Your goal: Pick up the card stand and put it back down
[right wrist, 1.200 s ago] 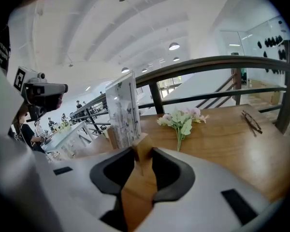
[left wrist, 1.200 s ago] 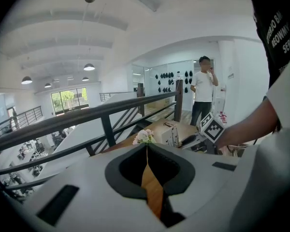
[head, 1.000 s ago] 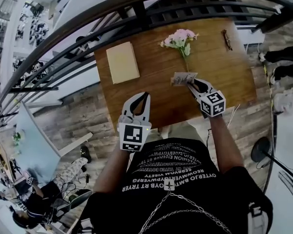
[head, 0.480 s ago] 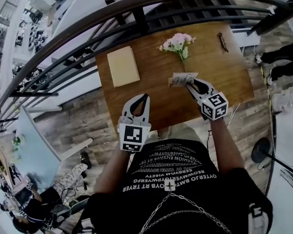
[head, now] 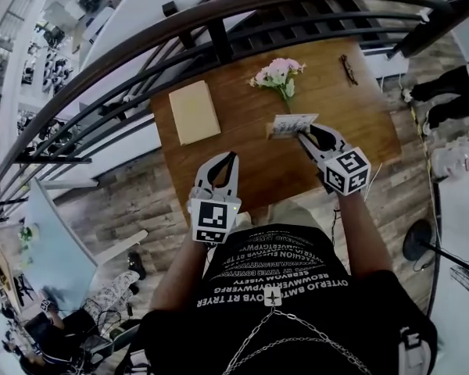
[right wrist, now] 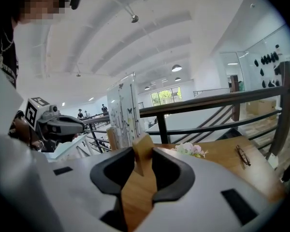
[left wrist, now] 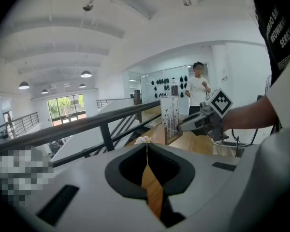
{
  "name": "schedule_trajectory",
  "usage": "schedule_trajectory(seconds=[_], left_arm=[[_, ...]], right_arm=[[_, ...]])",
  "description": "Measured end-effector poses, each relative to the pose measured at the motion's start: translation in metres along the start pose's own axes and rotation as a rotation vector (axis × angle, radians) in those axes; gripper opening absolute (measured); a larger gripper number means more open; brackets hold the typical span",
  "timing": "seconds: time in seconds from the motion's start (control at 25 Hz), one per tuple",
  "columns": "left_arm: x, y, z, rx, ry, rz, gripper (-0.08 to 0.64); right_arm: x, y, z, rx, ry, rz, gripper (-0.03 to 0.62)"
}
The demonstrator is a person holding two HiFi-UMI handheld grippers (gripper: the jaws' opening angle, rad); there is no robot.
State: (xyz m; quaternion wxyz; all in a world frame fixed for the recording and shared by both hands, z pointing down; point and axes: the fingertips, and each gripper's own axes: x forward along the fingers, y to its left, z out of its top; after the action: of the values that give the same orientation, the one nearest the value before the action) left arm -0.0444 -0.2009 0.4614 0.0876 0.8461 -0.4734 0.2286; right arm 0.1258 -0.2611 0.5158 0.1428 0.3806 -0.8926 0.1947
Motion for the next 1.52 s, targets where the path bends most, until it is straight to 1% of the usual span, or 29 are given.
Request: schedule_trajectory(seconds=[0.4, 0.64, 1.08, 1.52], left_arm=[[-0.008, 0.005, 0.007, 0.008, -0.025, 0.015, 0.029], [-0.009, 0.002, 0.005, 0.007, -0.021, 0.018, 0.029], [-0.005, 0.0, 0.002, 0.012, 0.004, 0.025, 0.029], [0.004, -0.001, -0.009, 0.005, 0.053, 0.034, 0.029]], right_arm=[[-0.018, 0.009, 0.031, -0.028, -0.048, -0.002, 0.123], [-0.021, 0.01, 0.03, -0.024, -0.053, 0.003, 0.123], [-0.012, 0.001, 0.001, 0.001, -0.015, 0.004, 0.121], [0.006, -0.026, -0.061, 0.061, 0.068, -0.018, 0.118]])
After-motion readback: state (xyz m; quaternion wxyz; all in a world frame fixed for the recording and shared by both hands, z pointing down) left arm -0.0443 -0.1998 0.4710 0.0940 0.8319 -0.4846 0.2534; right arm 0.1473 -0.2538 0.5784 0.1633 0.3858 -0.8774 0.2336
